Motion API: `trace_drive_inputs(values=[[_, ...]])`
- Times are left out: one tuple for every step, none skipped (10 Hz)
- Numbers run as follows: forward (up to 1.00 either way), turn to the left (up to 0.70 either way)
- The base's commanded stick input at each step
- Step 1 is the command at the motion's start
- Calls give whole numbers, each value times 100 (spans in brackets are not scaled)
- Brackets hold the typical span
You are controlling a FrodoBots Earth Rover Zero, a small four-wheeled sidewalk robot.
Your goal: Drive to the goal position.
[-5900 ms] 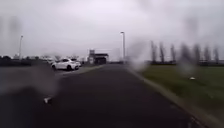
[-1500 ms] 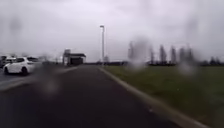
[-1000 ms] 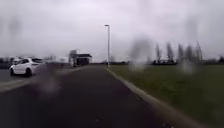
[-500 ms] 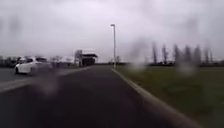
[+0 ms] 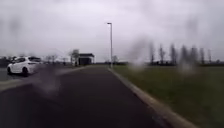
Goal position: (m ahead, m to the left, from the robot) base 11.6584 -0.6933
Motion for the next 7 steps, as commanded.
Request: trace_drive_inputs(values=[[85,0],[85,28],[85,33],[85,34],[85,34],[85,34],[85,34]])
